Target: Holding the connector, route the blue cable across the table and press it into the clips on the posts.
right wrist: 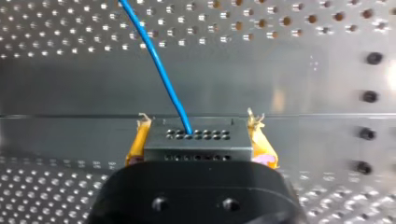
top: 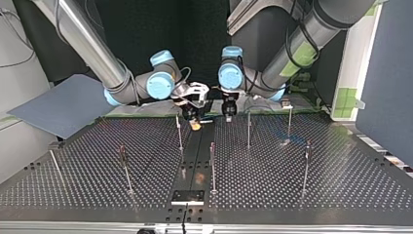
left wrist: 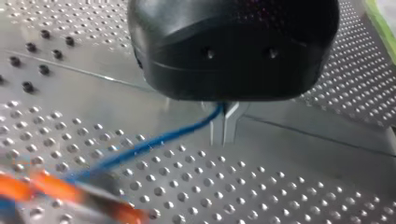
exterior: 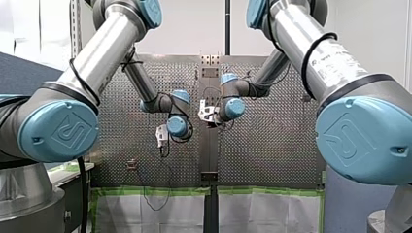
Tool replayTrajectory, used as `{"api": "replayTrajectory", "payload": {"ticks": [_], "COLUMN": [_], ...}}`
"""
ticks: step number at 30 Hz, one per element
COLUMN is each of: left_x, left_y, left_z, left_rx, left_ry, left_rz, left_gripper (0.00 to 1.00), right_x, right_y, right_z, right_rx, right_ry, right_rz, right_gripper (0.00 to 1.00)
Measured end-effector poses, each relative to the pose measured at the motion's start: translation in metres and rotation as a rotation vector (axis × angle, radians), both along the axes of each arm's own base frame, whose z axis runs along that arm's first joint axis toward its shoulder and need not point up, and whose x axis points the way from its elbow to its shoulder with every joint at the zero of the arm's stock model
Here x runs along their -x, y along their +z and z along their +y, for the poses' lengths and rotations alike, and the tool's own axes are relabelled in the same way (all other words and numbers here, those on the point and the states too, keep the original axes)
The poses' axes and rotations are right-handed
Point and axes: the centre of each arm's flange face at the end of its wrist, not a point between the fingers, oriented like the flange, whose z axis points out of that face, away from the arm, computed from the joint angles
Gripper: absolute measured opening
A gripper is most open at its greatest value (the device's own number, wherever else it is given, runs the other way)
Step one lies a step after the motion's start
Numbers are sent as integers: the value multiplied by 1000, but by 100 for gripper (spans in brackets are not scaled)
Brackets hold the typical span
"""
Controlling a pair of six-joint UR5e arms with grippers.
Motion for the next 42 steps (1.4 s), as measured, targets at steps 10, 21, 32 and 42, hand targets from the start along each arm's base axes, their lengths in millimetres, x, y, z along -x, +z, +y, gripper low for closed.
{"api": "replayTrajectory", "payload": {"ticks": [10, 21, 32, 42], "left_x": [24, 49, 61, 64], "left_y": [36, 74, 126, 186], "left_z": [1, 8, 8, 13], "left_rx": [11, 13, 46, 99], "left_ry": [-12, -17, -25, -2], "left_rz": [-19, -18, -82, -167], "left_gripper": [0, 0, 0, 0], "right_x": [14, 32, 41, 52], "right_y": [51, 96, 157, 213], "right_z": [12, 32, 50, 66], "right_rx": [-7, -8, 58, 119], "right_ry": [-15, -29, -22, -11], "right_rz": [-4, -37, -100, -164], "right_gripper": [0, 0, 0, 0]}}
